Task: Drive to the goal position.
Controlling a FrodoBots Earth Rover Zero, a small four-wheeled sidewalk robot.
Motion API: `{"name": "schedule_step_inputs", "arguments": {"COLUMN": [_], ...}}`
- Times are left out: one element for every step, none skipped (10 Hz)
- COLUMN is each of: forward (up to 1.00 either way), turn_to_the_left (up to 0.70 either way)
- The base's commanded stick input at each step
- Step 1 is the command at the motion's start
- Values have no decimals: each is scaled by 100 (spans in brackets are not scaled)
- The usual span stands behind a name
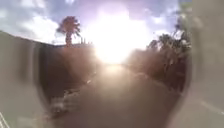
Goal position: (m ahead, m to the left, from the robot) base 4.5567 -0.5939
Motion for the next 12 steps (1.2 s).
{"name": "schedule_step_inputs", "arguments": {"forward": [100, 100, 100, 100, 100, 100, 100, 100, 100, 100, 100, 100], "turn_to_the_left": [-9, -3, 0, 0, 0, 0, 0, 0, 0, 0, 0, 0]}}
